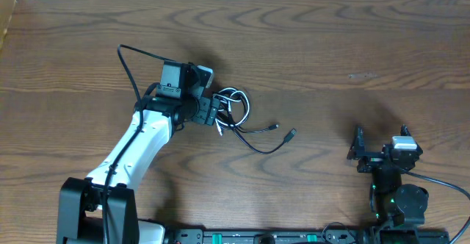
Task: Untangle cables
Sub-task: 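Lower the left gripper onto the black and white cable bundle and close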
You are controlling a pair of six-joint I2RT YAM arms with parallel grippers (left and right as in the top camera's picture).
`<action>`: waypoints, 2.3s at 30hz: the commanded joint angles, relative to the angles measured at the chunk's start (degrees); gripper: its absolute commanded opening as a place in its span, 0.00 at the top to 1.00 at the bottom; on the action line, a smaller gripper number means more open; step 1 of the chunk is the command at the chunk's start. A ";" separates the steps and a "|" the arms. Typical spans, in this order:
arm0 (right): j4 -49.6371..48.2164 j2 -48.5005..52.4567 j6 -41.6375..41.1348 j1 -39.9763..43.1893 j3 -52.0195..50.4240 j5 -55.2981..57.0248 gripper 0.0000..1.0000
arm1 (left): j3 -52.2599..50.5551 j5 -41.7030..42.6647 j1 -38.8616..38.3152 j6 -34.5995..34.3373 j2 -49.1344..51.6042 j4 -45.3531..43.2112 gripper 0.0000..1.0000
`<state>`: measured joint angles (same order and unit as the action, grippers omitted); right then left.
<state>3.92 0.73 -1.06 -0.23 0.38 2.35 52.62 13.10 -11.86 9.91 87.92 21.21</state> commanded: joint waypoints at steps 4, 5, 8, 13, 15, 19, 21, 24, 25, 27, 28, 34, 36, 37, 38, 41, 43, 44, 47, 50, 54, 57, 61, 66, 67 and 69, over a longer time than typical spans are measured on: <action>0.20 -0.09 -0.81 0.17 -0.09 0.28 0.01 | 1.25 1.49 -0.42 -21.64 0.04 -0.15 0.25; 0.20 -0.09 -0.81 0.20 -0.07 0.28 0.01 | 1.25 1.46 -1.05 -23.50 0.04 -0.15 0.25; 0.17 -0.09 -0.81 0.20 -0.07 0.28 0.01 | 1.25 0.70 -3.89 -24.24 0.04 -1.14 0.01; 0.17 -0.09 -0.81 0.20 -0.09 0.28 0.01 | 1.25 -10.21 -8.90 -31.93 0.04 -2.14 0.02; 0.20 -0.09 -0.81 0.17 -0.07 0.28 0.01 | 1.25 -11.21 -9.53 -39.87 0.04 -3.23 0.02; 0.17 -0.09 -0.81 0.20 -0.09 0.28 0.01 | 1.25 -10.99 -12.04 -49.44 0.07 -12.13 0.02; 0.17 -0.09 -0.79 0.17 -0.07 0.28 0.01 | 1.25 -10.97 -13.16 -49.46 0.07 -14.67 0.02; 0.20 -0.09 -0.81 0.17 -0.09 0.26 0.01 | 1.22 -10.64 -15.04 -49.44 0.07 -14.27 0.02; 0.17 -0.09 -0.81 0.20 -0.09 0.28 0.01 | 1.22 -10.58 -15.13 -49.51 0.07 -14.56 0.02; 0.17 -0.09 -0.81 0.17 -0.09 0.28 0.01 | 1.22 -10.62 -15.13 -51.45 0.07 -14.62 0.09; 0.20 -0.09 -0.81 0.17 -0.07 0.28 0.01 | 1.22 -10.64 -15.13 -53.99 0.07 -14.45 0.09; 0.20 -0.09 -0.81 0.20 -0.09 0.28 0.01 | 1.22 -18.21 -15.13 -71.32 0.07 -10.51 0.09; 0.20 -0.09 -0.81 0.20 -0.09 0.28 0.01 | 1.22 -20.52 -15.13 -74.75 0.07 -9.70 0.09; 0.17 -0.09 -0.81 0.20 -0.09 0.28 0.01 | 1.22 -20.72 -15.13 -74.75 0.07 -9.70 0.09; 0.20 -0.09 -0.81 0.20 -0.07 0.28 0.01 | 1.22 -21.09 -15.13 -74.75 0.09 -9.66 0.09; 0.20 -0.07 -0.81 0.20 -0.09 0.26 0.01 | 1.22 -23.28 -15.13 -74.73 0.70 -9.40 0.09; 0.20 -0.09 -0.81 0.20 -0.09 0.28 0.01 | 1.22 -22.77 -15.13 -74.77 1.81 -9.62 0.09; 0.17 -0.09 -0.81 0.20 -0.09 0.28 0.01 | 1.22 -22.62 -15.13 -74.77 2.12 -9.62 0.09; 0.20 -0.09 -0.81 0.20 -0.09 0.28 0.01 | 1.22 -22.82 -15.19 -74.75 2.89 -9.64 0.08; 0.20 -0.09 -0.81 0.20 -0.09 0.28 0.01 | 1.22 -23.15 -15.19 -74.73 3.19 -9.92 0.09; 0.20 -0.09 -0.79 0.20 -0.09 0.26 0.01 | 1.22 -23.02 -15.23 -74.75 5.70 -9.92 0.09; 0.20 -0.09 -0.81 0.20 -0.07 0.28 0.01 | 1.22 -22.99 -15.23 -75.08 7.17 -9.99 0.08; 0.20 -0.09 -0.81 0.17 -0.09 0.28 0.01 | 1.22 -23.04 -15.23 -75.38 7.19 -10.14 0.09; 0.17 -0.09 -0.81 0.20 -0.09 0.28 0.01 | 1.22 -23.04 -15.23 -75.38 8.55 -10.16 0.31; 0.20 -0.09 -0.81 0.20 -0.09 0.28 0.00 | 1.22 -23.04 -15.23 -75.41 9.01 -10.19 0.32; 0.17 -0.09 -0.81 0.17 -0.09 0.28 0.01 | 1.22 -23.04 -15.23 -75.41 9.84 -10.21 0.35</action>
<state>3.92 0.73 -1.08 -0.23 0.38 2.35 53.12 -9.02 -27.07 -65.32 95.70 10.85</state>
